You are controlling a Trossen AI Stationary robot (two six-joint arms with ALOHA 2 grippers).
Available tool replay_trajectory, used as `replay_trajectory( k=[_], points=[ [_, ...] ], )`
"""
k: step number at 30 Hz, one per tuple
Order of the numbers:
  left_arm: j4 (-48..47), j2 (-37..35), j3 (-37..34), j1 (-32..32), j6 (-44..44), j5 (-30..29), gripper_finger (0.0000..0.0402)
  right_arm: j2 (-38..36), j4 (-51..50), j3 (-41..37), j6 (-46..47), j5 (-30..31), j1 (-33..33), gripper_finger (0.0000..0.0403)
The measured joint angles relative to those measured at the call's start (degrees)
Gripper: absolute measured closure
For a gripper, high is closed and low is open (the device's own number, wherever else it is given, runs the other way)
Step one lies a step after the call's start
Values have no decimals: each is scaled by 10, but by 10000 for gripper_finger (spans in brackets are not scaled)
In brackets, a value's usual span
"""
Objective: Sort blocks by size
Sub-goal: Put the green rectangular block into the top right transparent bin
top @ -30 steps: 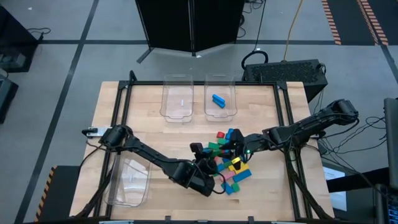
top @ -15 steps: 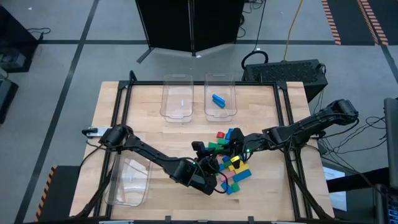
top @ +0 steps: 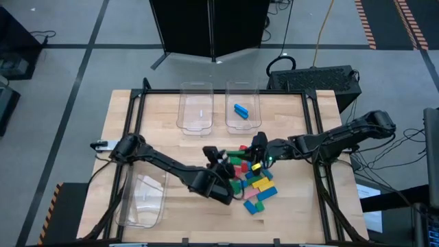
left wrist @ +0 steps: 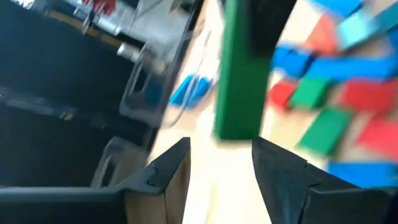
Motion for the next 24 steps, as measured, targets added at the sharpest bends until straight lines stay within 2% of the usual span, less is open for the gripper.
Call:
replay_trajectory(
  k=[6, 10, 12, 18, 24],
  points=[
    [-166, -8, 0, 6, -104, -12, 229, 0, -4, 0, -18, -1, -45, 353],
    [-196, -29, -6, 7, -102, -8, 228, 0, -10, 0, -30, -1, -84, 353],
    [-190, -50, -20, 12, -83, 13, 228, 0, -18, 0, -34, -2, -105, 353],
    [-105, -146, -107, 40, -3, 84, 228, 0, -29, 0, -43, -18, -155, 353],
    [99, -268, -238, 78, 115, 189, 228, 0, -40, 5, -62, -34, -203, 353]
  ],
)
